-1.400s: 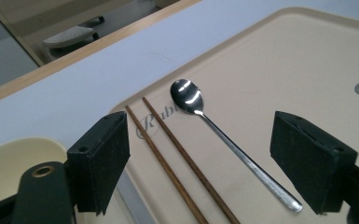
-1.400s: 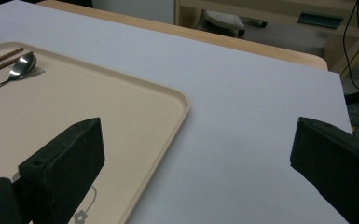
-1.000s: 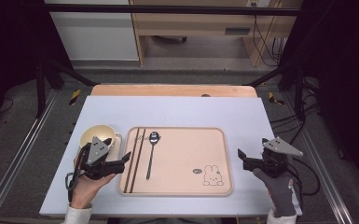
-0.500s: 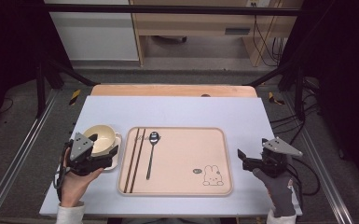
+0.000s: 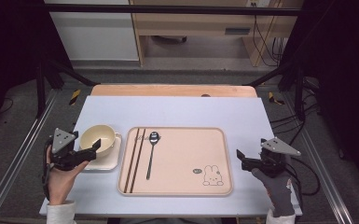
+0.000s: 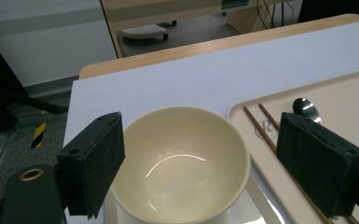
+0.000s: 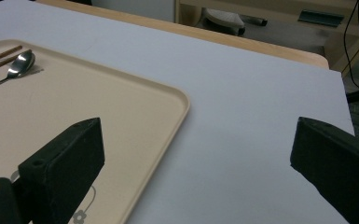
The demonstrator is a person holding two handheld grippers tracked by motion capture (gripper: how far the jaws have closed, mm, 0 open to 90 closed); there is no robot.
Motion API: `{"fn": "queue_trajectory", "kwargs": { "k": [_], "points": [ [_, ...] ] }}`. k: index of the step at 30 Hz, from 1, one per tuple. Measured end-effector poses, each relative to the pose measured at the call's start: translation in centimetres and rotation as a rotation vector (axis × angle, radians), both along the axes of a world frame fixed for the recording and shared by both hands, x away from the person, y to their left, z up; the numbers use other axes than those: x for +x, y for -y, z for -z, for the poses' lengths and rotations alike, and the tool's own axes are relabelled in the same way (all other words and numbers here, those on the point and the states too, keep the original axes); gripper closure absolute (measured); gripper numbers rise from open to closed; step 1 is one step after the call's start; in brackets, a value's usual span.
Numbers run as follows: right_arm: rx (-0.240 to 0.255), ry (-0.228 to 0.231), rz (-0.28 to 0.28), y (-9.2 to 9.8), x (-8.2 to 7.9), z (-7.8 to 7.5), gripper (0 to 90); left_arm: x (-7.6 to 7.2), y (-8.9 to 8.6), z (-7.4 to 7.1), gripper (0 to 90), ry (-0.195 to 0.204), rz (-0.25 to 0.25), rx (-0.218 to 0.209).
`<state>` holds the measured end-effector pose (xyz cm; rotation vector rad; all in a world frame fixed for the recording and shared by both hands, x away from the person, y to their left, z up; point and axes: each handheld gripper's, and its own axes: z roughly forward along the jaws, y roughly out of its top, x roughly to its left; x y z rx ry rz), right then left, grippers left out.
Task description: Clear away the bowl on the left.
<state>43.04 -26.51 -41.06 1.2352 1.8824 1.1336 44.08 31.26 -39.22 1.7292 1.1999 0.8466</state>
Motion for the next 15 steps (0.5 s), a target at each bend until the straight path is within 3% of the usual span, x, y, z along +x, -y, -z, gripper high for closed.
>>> {"fn": "queue_trajectory", "kwargs": {
  "k": [5, 15],
  "points": [
    [-0.004, -0.008, -0.001, -0.2, 0.1, 0.2, 3.0, 0.7, -1.2, 0.3, 15.1, -0.018, -0.051, 0.009],
    [-0.009, -0.007, -0.002, -0.2, 0.2, 0.2, 3.1, 1.7, -2.4, 1.2, 19.5, -0.033, -0.104, 0.010]
  ]
}}
